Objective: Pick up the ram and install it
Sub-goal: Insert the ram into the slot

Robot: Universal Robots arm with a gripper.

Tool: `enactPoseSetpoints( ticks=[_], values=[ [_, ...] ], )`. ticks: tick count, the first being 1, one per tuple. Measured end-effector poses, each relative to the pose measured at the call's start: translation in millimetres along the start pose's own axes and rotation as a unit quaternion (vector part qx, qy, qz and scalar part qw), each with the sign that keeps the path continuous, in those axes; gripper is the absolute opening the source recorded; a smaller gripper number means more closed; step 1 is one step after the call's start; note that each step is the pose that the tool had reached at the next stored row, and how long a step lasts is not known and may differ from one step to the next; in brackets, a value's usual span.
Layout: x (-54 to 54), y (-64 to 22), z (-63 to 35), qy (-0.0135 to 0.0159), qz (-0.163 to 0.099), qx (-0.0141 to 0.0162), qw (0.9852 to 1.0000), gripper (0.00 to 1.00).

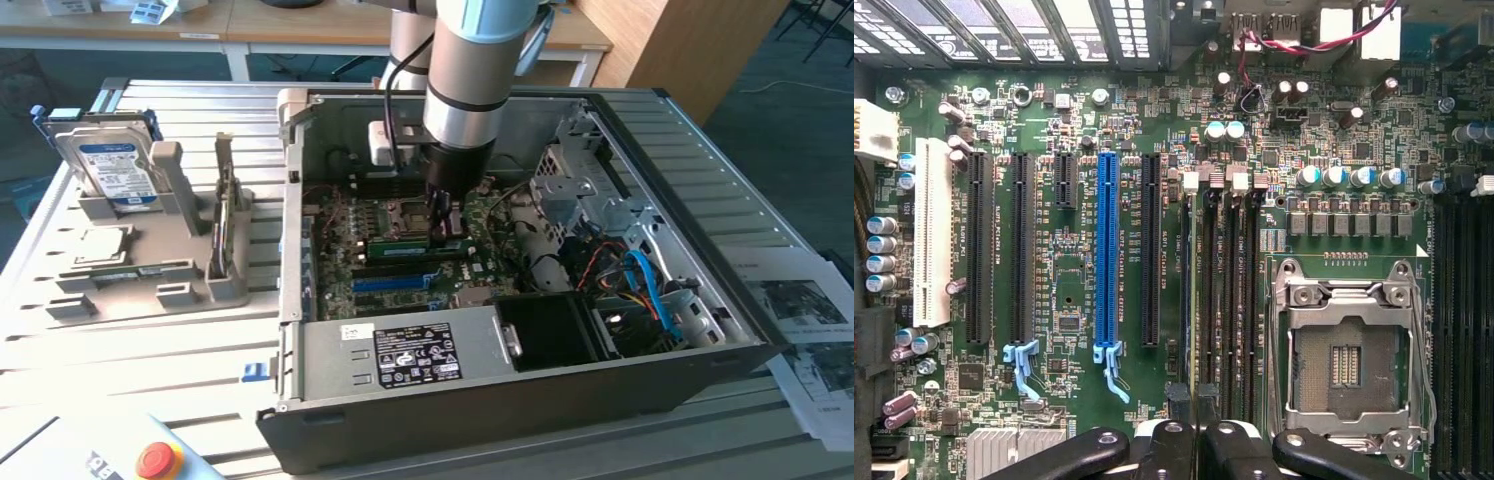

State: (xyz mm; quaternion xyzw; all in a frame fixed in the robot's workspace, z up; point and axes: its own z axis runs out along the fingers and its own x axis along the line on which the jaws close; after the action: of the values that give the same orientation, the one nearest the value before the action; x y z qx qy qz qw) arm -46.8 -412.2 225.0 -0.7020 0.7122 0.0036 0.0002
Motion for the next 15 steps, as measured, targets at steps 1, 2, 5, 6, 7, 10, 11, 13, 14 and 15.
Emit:
enactPoseSetpoints(
  ticks=[1,2,5,6,7,10,11,13,14,15],
  values=[
    [0.0,0.0,0.0,0.0000,0.000,0.0000,1.0000,0.12],
    [0.0,0.0,0.0,0.0000,0.000,0.0000,1.0000,0.12],
    [0.0,0.0,0.0,0.0000,0.000,0.0000,1.0000,0.12],
    [0.0,0.0,0.0,0.0000,0.000,0.0000,1.0000,0.12],
    [0.0,0.0,0.0,0.0000,0.000,0.0000,1.0000,0.12],
    [0.0,-0.1,0.1,-0.0001,0.000,0.0002,1.0000,0.13],
    [-0.1,-0.1,0.1,-0.0001,0.000,0.0002,1.0000,0.13],
    [-0.1,-0.1,0.1,-0.0001,0.000,0.0001,1.0000,0.18],
    [-0.1,-0.1,0.1,-0.0001,0.000,0.0001,1.0000,0.25],
    [0.0,-0.1,0.1,-0.0001,0.000,0.0001,1.0000,0.25]
  ],
)
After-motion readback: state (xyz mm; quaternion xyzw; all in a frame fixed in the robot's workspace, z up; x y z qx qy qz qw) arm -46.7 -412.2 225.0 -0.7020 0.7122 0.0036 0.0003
